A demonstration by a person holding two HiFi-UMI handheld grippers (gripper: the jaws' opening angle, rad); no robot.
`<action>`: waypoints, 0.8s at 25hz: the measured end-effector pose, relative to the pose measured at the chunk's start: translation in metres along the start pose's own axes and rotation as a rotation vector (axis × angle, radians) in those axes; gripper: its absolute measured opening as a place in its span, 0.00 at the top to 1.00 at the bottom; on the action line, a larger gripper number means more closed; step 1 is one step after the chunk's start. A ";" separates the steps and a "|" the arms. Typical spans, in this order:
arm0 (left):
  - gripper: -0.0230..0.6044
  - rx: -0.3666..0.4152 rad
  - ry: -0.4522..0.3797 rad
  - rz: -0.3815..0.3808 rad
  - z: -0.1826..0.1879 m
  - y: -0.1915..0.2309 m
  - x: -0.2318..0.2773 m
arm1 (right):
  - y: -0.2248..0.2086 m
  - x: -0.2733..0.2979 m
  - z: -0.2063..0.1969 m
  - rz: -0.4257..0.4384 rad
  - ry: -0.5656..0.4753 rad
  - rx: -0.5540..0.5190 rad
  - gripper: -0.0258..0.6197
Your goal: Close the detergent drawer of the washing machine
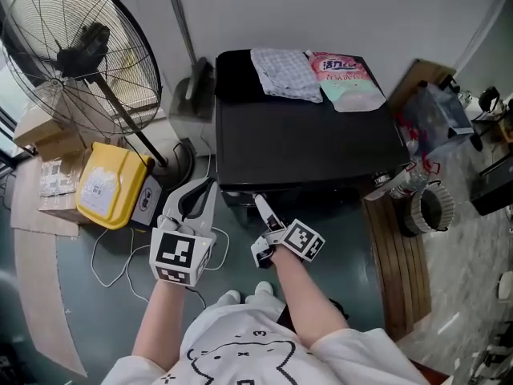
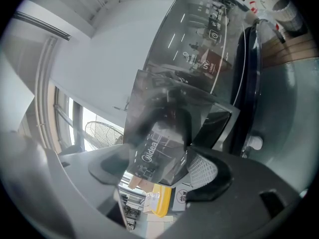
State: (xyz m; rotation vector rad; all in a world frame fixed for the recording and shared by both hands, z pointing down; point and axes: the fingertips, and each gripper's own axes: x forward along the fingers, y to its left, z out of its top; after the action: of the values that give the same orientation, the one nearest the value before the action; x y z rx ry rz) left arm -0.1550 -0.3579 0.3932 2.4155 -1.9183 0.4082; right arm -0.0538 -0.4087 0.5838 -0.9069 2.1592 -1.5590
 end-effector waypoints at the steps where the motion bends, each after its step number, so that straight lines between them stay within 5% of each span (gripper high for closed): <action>1: 0.94 0.001 -0.001 0.001 0.000 0.000 0.000 | 0.000 0.000 0.000 -0.001 -0.001 0.000 0.41; 20: 0.94 0.005 0.005 -0.002 -0.006 0.000 0.007 | -0.003 0.011 0.006 -0.008 0.015 -0.014 0.39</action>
State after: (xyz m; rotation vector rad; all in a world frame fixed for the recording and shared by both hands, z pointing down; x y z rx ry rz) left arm -0.1544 -0.3631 0.4004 2.4174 -1.9153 0.4190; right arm -0.0580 -0.4207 0.5855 -0.9121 2.1819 -1.5611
